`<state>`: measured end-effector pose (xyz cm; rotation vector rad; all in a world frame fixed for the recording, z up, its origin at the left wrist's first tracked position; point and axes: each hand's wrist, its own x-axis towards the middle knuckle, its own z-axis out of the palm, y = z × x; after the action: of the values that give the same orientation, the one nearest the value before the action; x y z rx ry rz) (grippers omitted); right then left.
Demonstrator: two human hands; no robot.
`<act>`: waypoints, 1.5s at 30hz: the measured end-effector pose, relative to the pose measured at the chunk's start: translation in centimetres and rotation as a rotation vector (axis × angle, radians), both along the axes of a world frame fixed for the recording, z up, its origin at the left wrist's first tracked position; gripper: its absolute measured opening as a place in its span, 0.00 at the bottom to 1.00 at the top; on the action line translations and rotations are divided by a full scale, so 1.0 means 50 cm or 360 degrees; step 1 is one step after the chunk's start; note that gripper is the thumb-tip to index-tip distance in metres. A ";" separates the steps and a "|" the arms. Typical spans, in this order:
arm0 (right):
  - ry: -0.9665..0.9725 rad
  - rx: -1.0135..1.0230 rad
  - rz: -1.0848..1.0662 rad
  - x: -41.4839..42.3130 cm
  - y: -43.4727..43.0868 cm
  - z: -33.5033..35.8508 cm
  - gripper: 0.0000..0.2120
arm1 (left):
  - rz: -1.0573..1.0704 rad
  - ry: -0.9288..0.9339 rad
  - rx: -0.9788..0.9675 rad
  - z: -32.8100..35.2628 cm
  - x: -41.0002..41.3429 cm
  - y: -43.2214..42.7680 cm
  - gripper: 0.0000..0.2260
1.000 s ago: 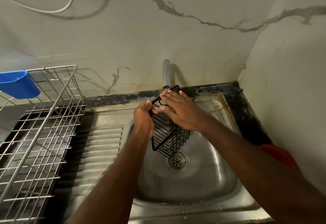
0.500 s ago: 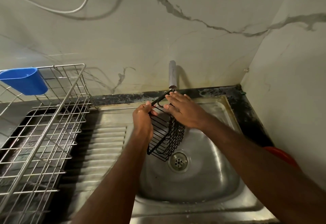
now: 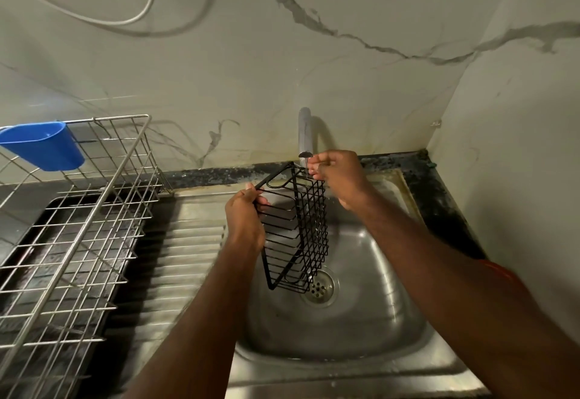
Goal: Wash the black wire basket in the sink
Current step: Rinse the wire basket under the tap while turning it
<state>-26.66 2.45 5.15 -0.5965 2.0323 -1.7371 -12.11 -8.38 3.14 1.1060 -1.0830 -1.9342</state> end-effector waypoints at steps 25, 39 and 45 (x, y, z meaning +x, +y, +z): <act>-0.0285 0.0440 0.0248 -0.028 0.065 -0.097 0.19 | -0.0204 -0.0065 0.0313 0.006 -0.021 -0.020 0.12; -0.0361 0.0355 -0.0082 -0.013 0.116 -0.065 0.17 | -0.0633 -0.0429 0.0241 -0.020 -0.055 -0.023 0.11; -0.0241 0.0412 0.0137 0.014 0.094 -0.057 0.14 | -0.0437 -0.0429 0.0369 -0.073 -0.003 -0.040 0.15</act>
<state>-25.96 7.13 2.30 -0.4480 2.0478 -1.3962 -12.24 -10.39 -0.50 1.4408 -1.2288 -2.2142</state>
